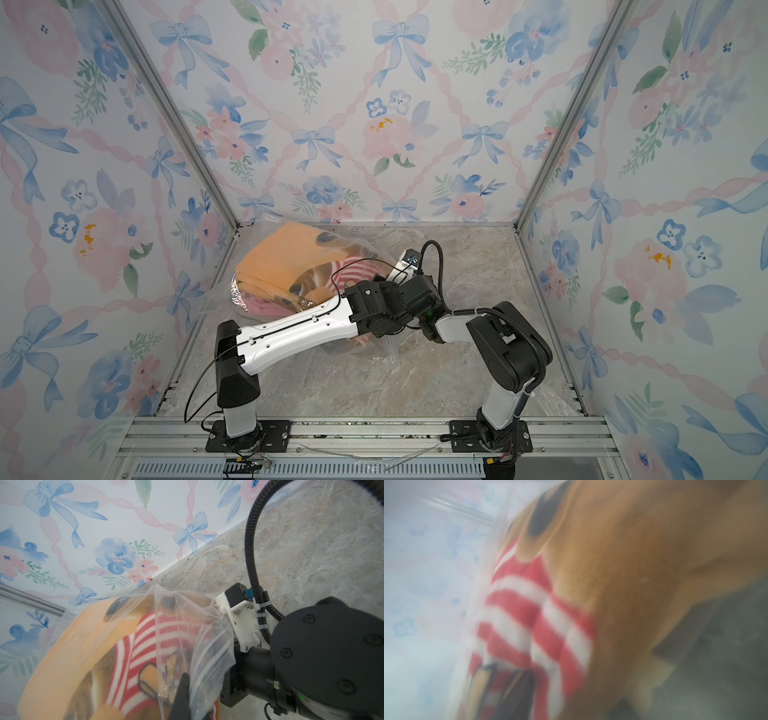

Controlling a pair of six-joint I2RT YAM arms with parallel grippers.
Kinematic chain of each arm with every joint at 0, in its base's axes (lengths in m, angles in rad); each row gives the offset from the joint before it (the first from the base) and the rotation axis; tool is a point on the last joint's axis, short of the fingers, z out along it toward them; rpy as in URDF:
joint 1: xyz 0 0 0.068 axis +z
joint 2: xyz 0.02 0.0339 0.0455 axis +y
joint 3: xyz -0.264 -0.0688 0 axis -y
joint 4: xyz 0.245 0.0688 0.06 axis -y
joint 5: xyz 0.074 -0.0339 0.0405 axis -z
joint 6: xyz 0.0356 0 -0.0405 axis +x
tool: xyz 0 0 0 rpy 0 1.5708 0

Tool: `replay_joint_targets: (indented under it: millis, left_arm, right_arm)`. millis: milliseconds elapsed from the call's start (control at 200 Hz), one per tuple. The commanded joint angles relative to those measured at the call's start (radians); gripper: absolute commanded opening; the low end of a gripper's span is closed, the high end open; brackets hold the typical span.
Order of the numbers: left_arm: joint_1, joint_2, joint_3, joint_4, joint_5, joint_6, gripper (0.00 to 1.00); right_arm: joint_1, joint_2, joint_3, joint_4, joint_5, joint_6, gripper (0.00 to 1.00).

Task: Take the blanket out of the vacuum bag
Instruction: Take out the blanket from the vacuum bag.

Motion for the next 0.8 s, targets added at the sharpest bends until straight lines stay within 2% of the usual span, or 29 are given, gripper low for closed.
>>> replay_joint_targets:
  millis: [0, 85, 290, 495, 630, 795]
  left_arm:
    - [-0.004, -0.015, 0.003, 0.001, -0.022, -0.021, 0.0]
    - [0.0, -0.036, -0.018, 0.002, -0.043, -0.03, 0.0]
    - [0.037, -0.077, -0.059, 0.0, -0.067, -0.084, 0.0]
    - [0.089, -0.103, -0.073, 0.008, -0.129, -0.123, 0.0]
    - [0.122, -0.127, -0.103, 0.061, -0.139, -0.092, 0.0]
    - [0.157, -0.171, -0.148, 0.116, -0.127, -0.061, 0.0]
  right_arm:
    - [0.03, -0.001, 0.048, -0.03, -0.029, -0.021, 0.27]
    - [0.032, -0.025, 0.053, -0.053, -0.023, -0.039, 0.0]
    - [0.033, -0.134, 0.075, -0.118, 0.006, -0.104, 0.0]
    - [0.038, -0.269, 0.178, -0.333, 0.028, -0.198, 0.0]
    - [0.04, -0.348, 0.208, -0.496, 0.06, -0.228, 0.0]
    - [0.036, -0.49, 0.111, -0.628, 0.204, -0.242, 0.0]
